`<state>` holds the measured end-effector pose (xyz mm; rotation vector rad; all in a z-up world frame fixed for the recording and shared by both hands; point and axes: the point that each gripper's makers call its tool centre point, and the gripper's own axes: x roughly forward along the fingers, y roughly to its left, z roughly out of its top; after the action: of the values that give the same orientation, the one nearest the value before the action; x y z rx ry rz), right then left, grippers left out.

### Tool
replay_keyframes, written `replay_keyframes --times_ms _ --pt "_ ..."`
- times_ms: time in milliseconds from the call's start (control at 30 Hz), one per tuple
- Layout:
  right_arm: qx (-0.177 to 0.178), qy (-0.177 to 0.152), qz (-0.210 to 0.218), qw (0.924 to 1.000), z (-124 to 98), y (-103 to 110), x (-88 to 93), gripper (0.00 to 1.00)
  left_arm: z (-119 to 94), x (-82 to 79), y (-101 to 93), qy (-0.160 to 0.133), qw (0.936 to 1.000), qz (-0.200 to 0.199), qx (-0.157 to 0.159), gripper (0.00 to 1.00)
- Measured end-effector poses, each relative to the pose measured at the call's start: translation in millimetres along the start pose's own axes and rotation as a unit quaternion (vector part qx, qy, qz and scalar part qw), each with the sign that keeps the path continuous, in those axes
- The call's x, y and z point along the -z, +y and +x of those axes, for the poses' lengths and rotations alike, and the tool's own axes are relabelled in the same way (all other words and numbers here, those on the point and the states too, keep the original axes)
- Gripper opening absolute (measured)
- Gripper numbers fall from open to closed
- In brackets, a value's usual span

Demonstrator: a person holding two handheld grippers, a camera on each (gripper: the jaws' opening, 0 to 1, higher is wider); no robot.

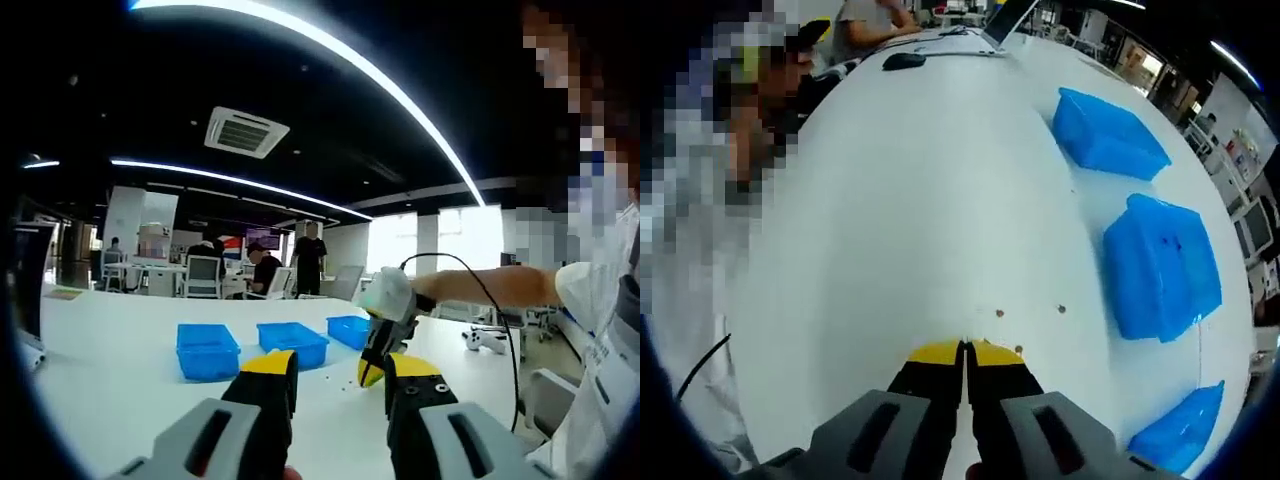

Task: Pick up the resistors one by one and place each resistor into its matching bin, sorting the parts by color and model until every resistor is separated into the correct bin for its type

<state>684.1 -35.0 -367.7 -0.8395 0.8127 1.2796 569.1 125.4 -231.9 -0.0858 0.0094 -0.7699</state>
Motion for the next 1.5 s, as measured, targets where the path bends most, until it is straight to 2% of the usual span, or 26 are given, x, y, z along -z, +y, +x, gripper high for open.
replay_keyframes --times_ms 100,167,233,267,300,367,400,467,500,533,667,700,800,900,1033,1100,1233,1367,1500 --pt "0.028 -0.044 0.017 0.9985 -18.0 -0.2 -8.7 0.05 -0.2 1.1 -0.4 0.002 1.0000 0.001 0.002 0.36" --pt "0.044 -0.085 0.022 0.9951 -33.8 4.0 -14.3 0.05 -0.4 1.1 0.0 0.002 1.0000 0.000 0.002 0.36" --pt "0.070 -0.128 0.044 0.9883 -52.6 6.8 -13.1 0.05 -0.9 0.3 0.2 0.001 1.0000 0.000 0.002 0.36" --pt "0.073 -0.136 0.042 0.9871 -57.7 9.4 -11.1 0.05 -1.2 -0.3 0.1 0.001 1.0000 0.001 0.002 0.36" --pt "0.087 -0.161 0.049 0.9820 -69.4 11.0 -7.8 0.05 -1.5 -0.7 -0.2 0.000 1.0000 0.001 0.003 0.36" --pt "0.103 -0.181 0.063 0.9760 -83.7 13.1 0.8 0.05 -1.6 -1.1 -0.9 0.000 1.0000 0.002 0.003 0.36" --pt "0.121 -0.203 0.075 0.9687 -96.0 14.0 6.9 0.05 -1.2 -0.8 -1.5 0.001 1.0000 0.001 0.004 0.36" --pt "0.137 -0.225 0.091 0.9605 -110.2 17.6 16.4 0.05 0.1 0.1 -2.3 0.002 1.0000 0.001 0.004 0.36" --pt "0.150 -0.241 0.102 0.9535 -118.9 19.1 21.9 0.05 1.0 0.6 -3.1 0.003 1.0000 0.001 0.006 0.37" --pt "0.156 -0.251 0.111 0.9490 -124.0 21.3 25.7 0.05 1.3 0.8 -3.4 0.003 1.0000 0.001 0.006 0.37" --pt "0.208 -0.294 0.141 0.9224 -152.9 36.7 54.1 0.05 5.3 4.3 -7.8 0.009 0.9999 0.002 0.012 0.37" --pt "0.213 -0.299 0.145 0.9187 -156.2 39.3 57.4 0.05 6.0 5.2 -8.0 0.010 0.9999 0.002 0.012 0.37" --pt "0.248 -0.333 0.163 0.8951 -173.5 50.1 68.4 0.05 7.6 7.3 -8.1 0.013 0.9998 -0.001 0.013 0.37" --pt "0.264 -0.365 0.183 0.8736 -180.6 60.0 73.6 0.05 8.4 8.3 -7.0 0.014 0.9998 -0.001 0.011 0.37" --pt "0.271 -0.407 0.214 0.8458 -175.8 79.3 79.7 0.05 9.2 9.2 -4.8 0.015 0.9998 -0.002 0.008 0.37" --pt "0.270 -0.417 0.225 0.8381 -172.8 85.9 82.8 0.05 9.9 10.2 -5.0 0.016 0.9998 -0.002 0.008 0.37" --pt "0.277 -0.424 0.237 0.8291 -175.0 87.3 85.4 0.05 11.3 12.0 -5.8 0.018 0.9998 -0.003 0.010 0.37" --pt "0.290 -0.439 0.248 0.8134 -188.8 76.5 83.4 0.05 11.7 12.0 -6.9 0.019 0.9998 -0.002 0.012 0.37" --pt "0.299 -0.439 0.254 0.8082 -194.0 58.7 77.7 0.05 10.6 10.7 -6.2 0.017 0.9998 -0.001 0.010 0.37"
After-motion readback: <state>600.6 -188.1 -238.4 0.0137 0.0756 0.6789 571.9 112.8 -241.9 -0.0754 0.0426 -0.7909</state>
